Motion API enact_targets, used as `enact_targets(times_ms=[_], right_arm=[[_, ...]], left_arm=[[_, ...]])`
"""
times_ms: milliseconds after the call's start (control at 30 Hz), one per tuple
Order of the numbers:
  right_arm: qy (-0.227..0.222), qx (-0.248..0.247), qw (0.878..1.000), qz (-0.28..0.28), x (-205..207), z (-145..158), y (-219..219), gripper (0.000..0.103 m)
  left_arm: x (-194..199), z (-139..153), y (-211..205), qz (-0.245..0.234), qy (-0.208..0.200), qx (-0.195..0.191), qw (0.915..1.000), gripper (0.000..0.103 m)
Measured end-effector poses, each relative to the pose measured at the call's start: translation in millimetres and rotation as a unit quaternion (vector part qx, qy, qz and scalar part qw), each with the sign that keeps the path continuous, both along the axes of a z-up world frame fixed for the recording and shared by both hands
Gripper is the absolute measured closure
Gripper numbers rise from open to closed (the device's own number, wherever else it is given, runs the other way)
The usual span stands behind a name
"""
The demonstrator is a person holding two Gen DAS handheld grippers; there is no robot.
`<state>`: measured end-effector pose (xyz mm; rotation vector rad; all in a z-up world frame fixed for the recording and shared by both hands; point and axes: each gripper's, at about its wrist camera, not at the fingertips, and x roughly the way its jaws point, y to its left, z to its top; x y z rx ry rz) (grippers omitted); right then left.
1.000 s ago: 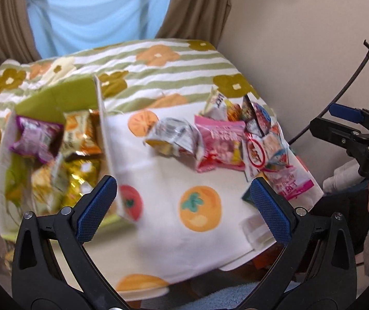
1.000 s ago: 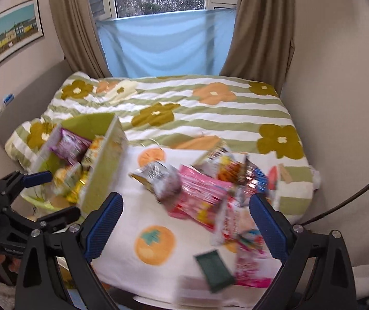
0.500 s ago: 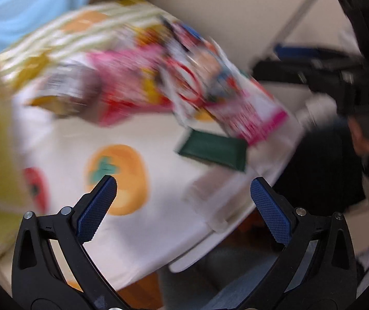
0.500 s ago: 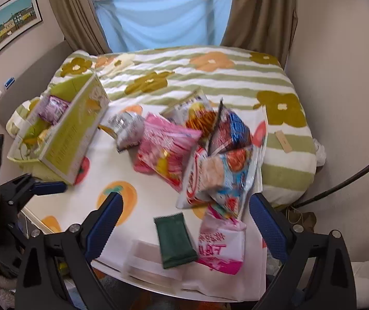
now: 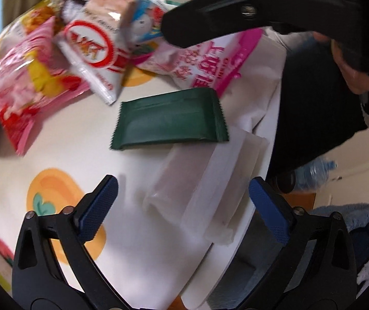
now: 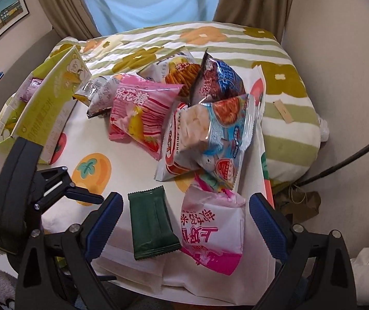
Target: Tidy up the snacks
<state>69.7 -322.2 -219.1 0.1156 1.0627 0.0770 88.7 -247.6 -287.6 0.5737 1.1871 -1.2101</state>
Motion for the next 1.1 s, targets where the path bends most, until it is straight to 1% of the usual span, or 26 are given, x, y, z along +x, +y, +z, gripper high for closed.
enact_targets(times_ms=[33, 133, 200, 233, 300, 367, 500, 767, 833, 933, 1000, 1033, 1100], right_arm=[[0.001, -0.004, 1.000, -0.002, 0, 0, 0, 0.006], [0.005, -0.015, 1.000, -0.003, 2, -4, -1, 0.006], [0.009, -0.022, 1.000, -0.003, 2, -6, -2, 0.006], [0.011, -0.025, 1.000, -0.003, 2, -8, -3, 0.006], [0.013, -0.029, 1.000, 0.001, 2, -10, -4, 0.006], [0.013, -0.031, 0.999, 0.006, 3, -12, -2, 0.006], [0.011, -0.045, 0.998, 0.031, 5, -15, 8, 0.006], [0.000, -0.067, 0.995, 0.073, 11, -23, 31, 0.006], [-0.002, -0.068, 0.995, 0.076, 13, -22, 37, 0.010], [-0.008, -0.056, 0.996, 0.069, 14, -21, 46, 0.010], [-0.004, -0.032, 0.998, 0.061, 16, -21, 54, 0.010], [-0.003, -0.024, 0.998, 0.057, 16, -22, 58, 0.010], [0.006, -0.011, 0.999, 0.049, 19, -26, 67, 0.010]], left_arm=[[-3, -2, -2, -0.008, 0.004, -0.001, 1.0000, 0.011], [-5, -10, -13, -0.018, 0.010, -0.001, 0.9998, 0.018], [-6, -16, -17, -0.021, 0.020, -0.001, 0.9996, 0.025], [-11, -16, -18, -0.019, 0.015, -0.005, 0.9997, 0.029], [-16, -16, -20, -0.022, -0.003, -0.002, 0.9997, 0.033], [-24, -15, -18, -0.023, -0.009, -0.001, 0.9997, 0.034], [-20, -13, -11, -0.010, -0.017, 0.008, 0.9998, 0.035], [-11, -13, 23, 0.054, -0.029, 0.036, 0.9974, 0.035], [-11, -13, 32, 0.072, -0.035, 0.044, 0.9959, 0.035], [-10, -12, 44, 0.097, -0.038, 0.050, 0.9933, 0.035], [-13, -11, 53, 0.115, -0.041, 0.054, 0.9911, 0.036], [-9, -11, 63, 0.127, -0.040, 0.056, 0.9895, 0.036], [-6, -10, 68, 0.145, -0.038, 0.059, 0.9870, 0.036]])
